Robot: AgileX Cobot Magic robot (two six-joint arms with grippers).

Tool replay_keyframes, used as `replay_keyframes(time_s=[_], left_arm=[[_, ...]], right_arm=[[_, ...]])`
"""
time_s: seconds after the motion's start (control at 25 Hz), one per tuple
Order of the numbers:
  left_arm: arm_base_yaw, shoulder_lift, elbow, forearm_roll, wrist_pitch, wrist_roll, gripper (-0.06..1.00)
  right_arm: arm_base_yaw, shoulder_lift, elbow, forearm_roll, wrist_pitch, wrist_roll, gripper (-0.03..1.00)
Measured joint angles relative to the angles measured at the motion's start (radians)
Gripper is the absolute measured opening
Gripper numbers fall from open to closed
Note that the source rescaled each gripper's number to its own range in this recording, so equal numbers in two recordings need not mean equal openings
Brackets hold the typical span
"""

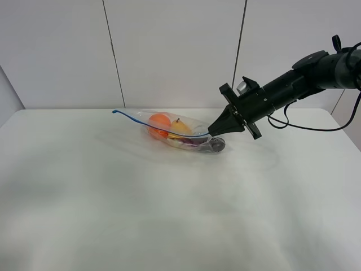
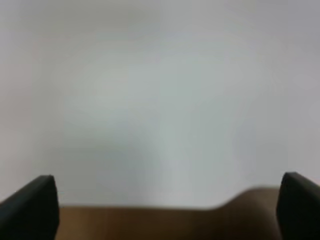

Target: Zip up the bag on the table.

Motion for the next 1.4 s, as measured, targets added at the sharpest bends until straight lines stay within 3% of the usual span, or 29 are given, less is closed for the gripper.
replay_keyframes(time_s=[0.28, 0.56, 0.64, 0.72, 0.88, 0.92, 1.04, 1.16, 1.2, 1.4], left_arm=[[-0.083, -0.246, 0.000, 0.000, 0.001, 0.000, 1.00], [-0.095, -0.337, 0.006, 0.000, 0.003, 0.000, 1.00], [-0.095, -0.337, 0.008, 0.000, 0.003, 0.000, 1.00], [-0.095, -0.337, 0.010, 0.000, 0.004, 0.000, 1.00], [-0.095, -0.337, 0.010, 0.000, 0.004, 0.000, 1.00], [-0.095, -0.337, 0.010, 0.000, 0.004, 0.000, 1.00], [-0.095, -0.337, 0.010, 0.000, 0.004, 0.000, 1.00], [-0.095, -0.337, 0.010, 0.000, 0.004, 0.000, 1.00], [-0.095, -0.337, 0.010, 0.000, 0.004, 0.000, 1.00], [-0.095, -0.337, 0.010, 0.000, 0.004, 0.000, 1.00]], right_arm=[[0.000, 0.000, 0.000, 0.000, 0.001, -0.002, 0.00], [0.000, 0.000, 0.000, -0.009, 0.005, 0.001, 0.00], [0.000, 0.000, 0.000, -0.023, 0.008, 0.015, 0.05], [0.000, 0.000, 0.000, -0.036, 0.009, 0.026, 0.20], [0.000, -0.015, -0.001, -0.086, 0.010, 0.037, 0.77], [0.000, -0.024, -0.010, -0.124, 0.011, 0.047, 0.86], [0.000, -0.050, -0.082, -0.309, 0.012, 0.142, 0.97], [0.000, -0.070, -0.182, -0.560, 0.013, 0.271, 0.99], [0.000, -0.070, -0.182, -0.560, 0.013, 0.271, 0.99], [0.000, -0.077, -0.294, -0.884, 0.012, 0.367, 0.99]])
